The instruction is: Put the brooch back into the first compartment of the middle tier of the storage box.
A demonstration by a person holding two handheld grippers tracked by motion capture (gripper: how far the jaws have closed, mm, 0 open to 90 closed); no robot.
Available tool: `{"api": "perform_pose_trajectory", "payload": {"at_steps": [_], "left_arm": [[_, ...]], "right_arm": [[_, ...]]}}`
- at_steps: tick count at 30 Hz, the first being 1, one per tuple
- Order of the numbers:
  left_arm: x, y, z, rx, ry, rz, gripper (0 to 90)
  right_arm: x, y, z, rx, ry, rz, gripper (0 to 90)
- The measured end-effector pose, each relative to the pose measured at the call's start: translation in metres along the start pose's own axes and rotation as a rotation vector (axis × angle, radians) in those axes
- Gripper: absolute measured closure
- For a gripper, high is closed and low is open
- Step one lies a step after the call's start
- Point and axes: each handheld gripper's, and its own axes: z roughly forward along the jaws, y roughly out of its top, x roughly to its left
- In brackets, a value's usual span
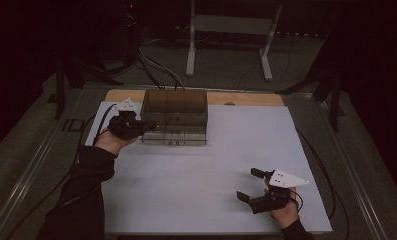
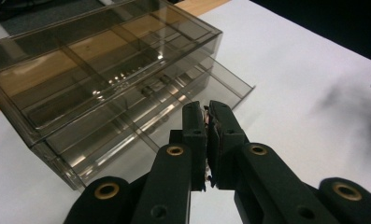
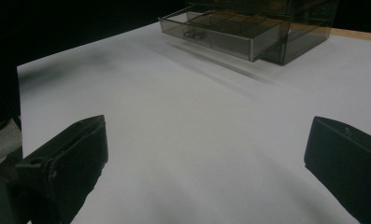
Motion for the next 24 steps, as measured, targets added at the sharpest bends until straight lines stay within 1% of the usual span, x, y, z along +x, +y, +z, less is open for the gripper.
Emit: {"api": "perform_pose_trajectory", "payload": {"at_steps": [4,7,9,12,16,18,20,24], "left_arm": [[0.002,-0.001,0.007,-0.006,0.004,-0.005,87.2],[0.004,-0.003,0.012,-0.019,0.005,-0.025,87.2],[0.005,-0.003,0.015,-0.023,0.008,-0.024,87.2],[0.007,-0.006,0.021,-0.024,0.007,-0.04,87.1],[0.008,-0.01,0.03,-0.006,0.01,-0.041,87.1],[0.009,-0.014,0.035,-0.006,0.01,-0.053,87.1],[0.011,-0.017,0.039,0.0,0.012,-0.05,87.1],[0.017,-0.023,0.044,-0.006,0.015,-0.081,87.1]], "right_arm": [[0.001,0.0,0.0,0.002,-0.001,-0.005,0.0],[0.0,0.0,0.0,0.001,0.002,0.001,0.0],[0.001,0.0,0.0,0.001,0.001,-0.002,0.0],[0.0,0.0,0.0,0.0,0.002,0.0,0.0],[0.0,0.0,0.0,0.0,0.002,-0.003,0.0],[0.0,0.0,0.0,0.0,0.003,-0.001,0.0],[0.001,0.0,-0.001,0.0,0.003,-0.005,0.0],[0.0,0.0,0.0,0.0,0.005,-0.002,0.0]]}}
